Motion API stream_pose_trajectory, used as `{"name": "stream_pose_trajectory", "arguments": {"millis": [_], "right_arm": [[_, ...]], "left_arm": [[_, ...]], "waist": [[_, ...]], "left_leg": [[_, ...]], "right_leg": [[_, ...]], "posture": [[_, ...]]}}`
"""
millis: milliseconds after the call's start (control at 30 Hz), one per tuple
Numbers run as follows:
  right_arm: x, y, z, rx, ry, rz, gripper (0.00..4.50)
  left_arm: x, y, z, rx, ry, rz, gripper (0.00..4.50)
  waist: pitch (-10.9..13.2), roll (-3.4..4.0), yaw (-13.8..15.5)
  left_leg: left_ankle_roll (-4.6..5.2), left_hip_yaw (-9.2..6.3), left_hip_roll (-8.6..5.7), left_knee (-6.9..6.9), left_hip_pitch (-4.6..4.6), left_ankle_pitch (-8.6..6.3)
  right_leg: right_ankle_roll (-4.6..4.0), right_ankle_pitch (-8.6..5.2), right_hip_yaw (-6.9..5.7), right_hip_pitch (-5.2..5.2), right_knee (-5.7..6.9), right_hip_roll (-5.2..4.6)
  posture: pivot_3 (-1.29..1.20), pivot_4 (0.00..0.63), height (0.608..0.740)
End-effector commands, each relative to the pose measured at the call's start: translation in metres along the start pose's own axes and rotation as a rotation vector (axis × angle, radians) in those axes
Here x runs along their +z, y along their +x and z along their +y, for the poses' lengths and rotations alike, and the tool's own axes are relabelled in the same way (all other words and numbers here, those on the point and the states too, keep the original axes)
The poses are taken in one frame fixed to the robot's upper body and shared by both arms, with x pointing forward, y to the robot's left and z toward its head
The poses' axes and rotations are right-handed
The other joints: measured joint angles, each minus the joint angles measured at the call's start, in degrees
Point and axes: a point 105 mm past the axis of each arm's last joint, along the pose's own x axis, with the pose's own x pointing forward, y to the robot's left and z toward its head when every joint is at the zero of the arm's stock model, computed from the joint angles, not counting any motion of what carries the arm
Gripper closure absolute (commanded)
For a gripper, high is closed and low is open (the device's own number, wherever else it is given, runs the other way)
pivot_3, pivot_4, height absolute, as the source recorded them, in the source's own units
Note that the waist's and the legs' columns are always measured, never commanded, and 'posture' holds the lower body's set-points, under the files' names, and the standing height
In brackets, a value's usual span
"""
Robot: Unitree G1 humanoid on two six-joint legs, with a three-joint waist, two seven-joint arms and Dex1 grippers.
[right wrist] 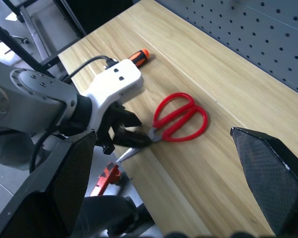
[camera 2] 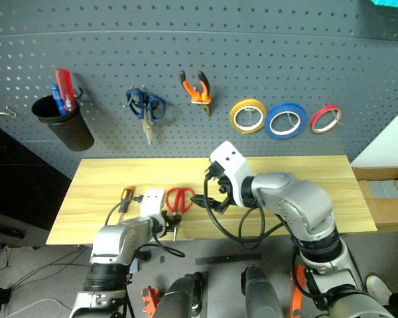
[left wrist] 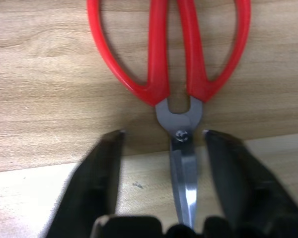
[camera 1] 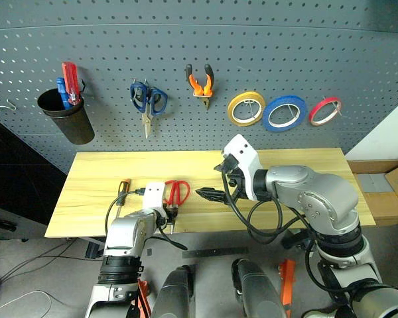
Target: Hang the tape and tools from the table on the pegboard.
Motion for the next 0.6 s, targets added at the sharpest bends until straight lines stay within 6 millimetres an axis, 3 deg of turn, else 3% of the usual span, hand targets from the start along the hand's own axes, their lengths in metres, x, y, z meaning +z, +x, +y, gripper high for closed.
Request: {"name": "stream_pose_trajectory", "arguments": {"millis": [33, 133, 267, 400, 600], "right_arm": [[0.013, -0.005, 0.005, 0.005, -0.058, -0.043, 0.00], [0.013, -0.005, 0.005, -0.005, -0.061, -0.049, 0.00], [0.011, -0.004, 0.008, -0.011, -0.068, -0.054, 0.00], [0.011, -0.008, 0.009, -0.025, -0.103, -0.069, 0.00], [0.013, -0.014, 0.004, -0.031, -0.115, -0.094, 0.00]], "left_arm": [[0.000, -0.001, 0.000, -0.038, -0.057, -0.052, 3.38], [0.001, -0.006, 0.004, -0.048, -0.068, -0.084, 4.38], [0.002, -0.016, 0.018, -0.002, 0.012, -0.152, 4.48], [0.004, -0.040, 0.033, 0.032, 0.092, -0.252, 4.48], [0.006, -0.059, 0.037, 0.059, 0.129, -0.322, 4.48]], "waist": [[0.0, 0.00, 0.0], [0.0, 0.00, 0.0], [0.0, 0.00, -0.2], [0.0, -0.01, -0.2], [0.0, 0.00, 0.1]], "left_leg": [[0.00, 0.00, 0.00, 0.00, 0.00, 0.00], [0.00, 0.01, 0.02, -0.02, 0.00, 0.00], [0.00, 0.02, 0.04, -0.03, -0.01, -0.01], [-0.01, 0.03, 0.05, -0.09, -0.06, -0.01], [0.00, 0.01, 0.05, -0.09, -0.08, -0.02]], "right_leg": [[0.00, 0.00, 0.00, 0.00, 0.00, 0.00], [0.00, 0.00, 0.00, -0.01, -0.03, -0.01], [0.00, 0.00, 0.01, -0.02, -0.05, 0.00], [-0.01, 0.00, 0.02, -0.09, -0.11, -0.02], [0.03, -0.03, -0.02, -0.03, -0.28, -0.06]], "posture": [[-0.15, 0.236, 0.740], [-0.15, 0.237, 0.740], [-0.15, 0.238, 0.740], [-0.15, 0.239, 0.740], [-0.13, 0.230, 0.740]]}}
